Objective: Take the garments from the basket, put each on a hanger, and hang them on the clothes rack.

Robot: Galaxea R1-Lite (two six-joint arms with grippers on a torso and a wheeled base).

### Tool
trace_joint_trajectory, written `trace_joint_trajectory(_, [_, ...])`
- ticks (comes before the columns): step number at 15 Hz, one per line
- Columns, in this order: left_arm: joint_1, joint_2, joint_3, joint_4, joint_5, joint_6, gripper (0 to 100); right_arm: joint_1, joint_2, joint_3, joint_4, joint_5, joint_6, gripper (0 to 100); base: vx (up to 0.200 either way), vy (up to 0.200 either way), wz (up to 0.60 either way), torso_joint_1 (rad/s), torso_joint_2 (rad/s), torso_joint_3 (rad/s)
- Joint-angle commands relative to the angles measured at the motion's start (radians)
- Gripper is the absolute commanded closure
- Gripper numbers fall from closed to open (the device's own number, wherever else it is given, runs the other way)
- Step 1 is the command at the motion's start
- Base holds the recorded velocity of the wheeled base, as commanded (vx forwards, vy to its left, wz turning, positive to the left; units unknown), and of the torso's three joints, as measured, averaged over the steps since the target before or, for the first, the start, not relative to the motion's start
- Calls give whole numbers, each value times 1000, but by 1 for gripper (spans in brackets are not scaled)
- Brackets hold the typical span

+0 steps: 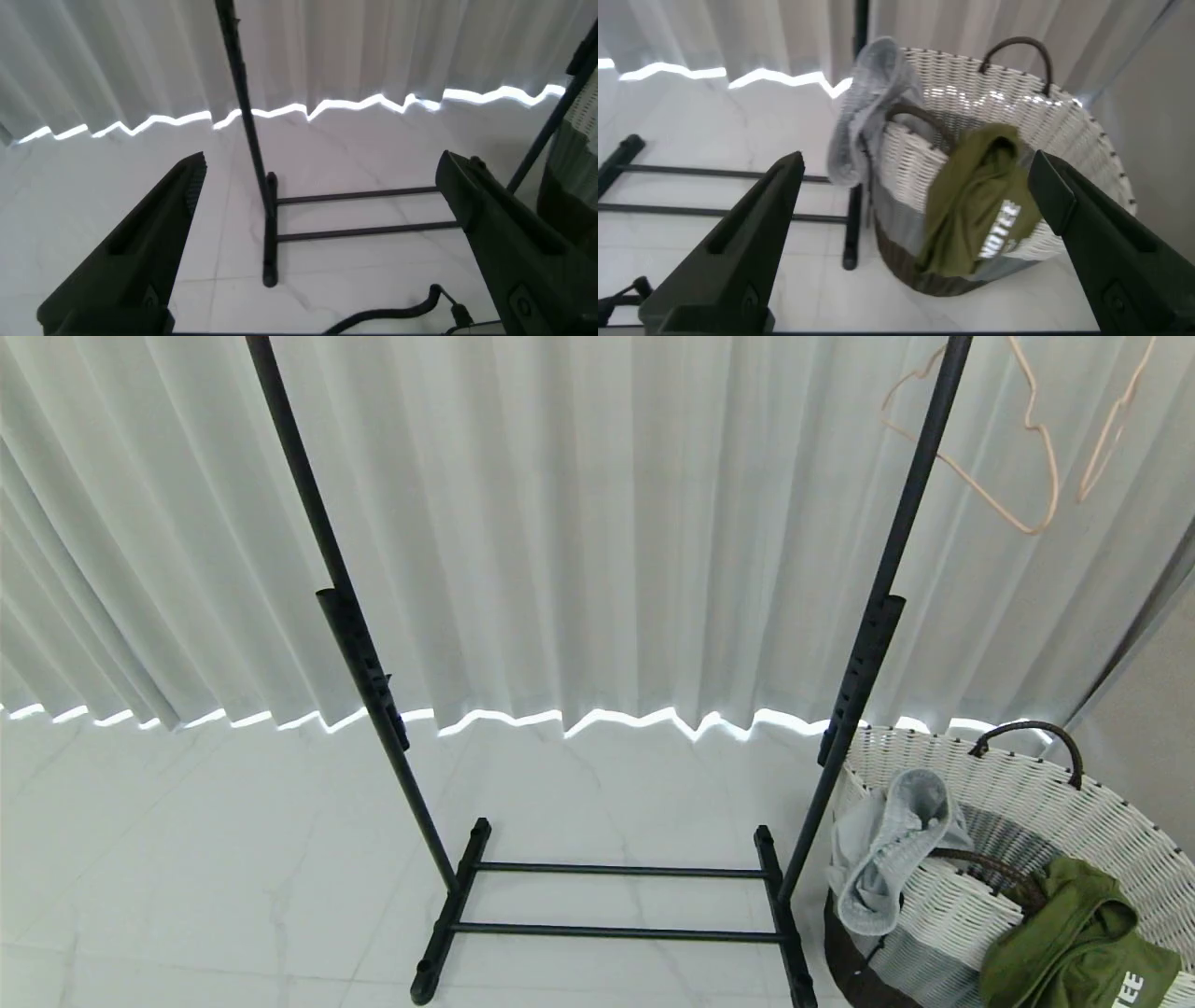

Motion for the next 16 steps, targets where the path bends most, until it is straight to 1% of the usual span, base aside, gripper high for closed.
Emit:
trace_joint_trajectory(1, [0,0,0,0,-1,0,0,0,0,0,0,0,0,0,0,-200,0,-2,-2,2])
trace_joint_trajectory(5, [0,0,0,0,1,-9,0,0,0,0,0,0,1,0,0,-200,0,2,1,0])
trace_joint_trajectory(11, [0,0,0,0,-1,-12,0,0,2,0,0,0,3,0,0,0,0,0,0,0])
trace_joint_trajectory(16, [0,0,-1,1,1,-12,0,0,3,0,0,2,-17,0,200,0,0,2,5,5])
